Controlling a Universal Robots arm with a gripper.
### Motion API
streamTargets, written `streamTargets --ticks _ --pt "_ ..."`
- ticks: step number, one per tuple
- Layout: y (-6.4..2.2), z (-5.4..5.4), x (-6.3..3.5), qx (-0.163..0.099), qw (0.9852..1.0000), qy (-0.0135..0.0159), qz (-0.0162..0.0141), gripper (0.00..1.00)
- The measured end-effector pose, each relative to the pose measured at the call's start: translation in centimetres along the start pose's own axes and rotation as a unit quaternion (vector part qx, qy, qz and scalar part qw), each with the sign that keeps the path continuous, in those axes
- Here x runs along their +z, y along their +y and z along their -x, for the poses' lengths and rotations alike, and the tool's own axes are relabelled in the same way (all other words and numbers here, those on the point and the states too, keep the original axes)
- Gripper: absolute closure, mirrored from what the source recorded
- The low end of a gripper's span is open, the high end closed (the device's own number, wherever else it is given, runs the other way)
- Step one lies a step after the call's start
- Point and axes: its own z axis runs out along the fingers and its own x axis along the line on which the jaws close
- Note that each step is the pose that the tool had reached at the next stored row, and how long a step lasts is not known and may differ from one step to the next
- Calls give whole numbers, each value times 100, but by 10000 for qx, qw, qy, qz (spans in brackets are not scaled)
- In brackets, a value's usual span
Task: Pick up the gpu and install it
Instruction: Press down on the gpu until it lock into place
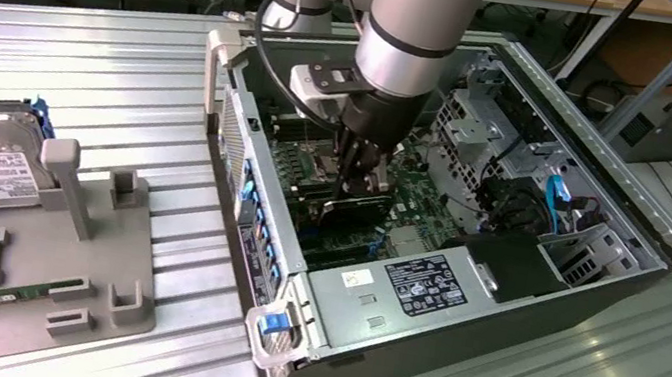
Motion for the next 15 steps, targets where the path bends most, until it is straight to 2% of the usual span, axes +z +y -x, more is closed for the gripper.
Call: streamTargets --ticks 15 --pt "9 -1 35 0 10000 1 1 89"
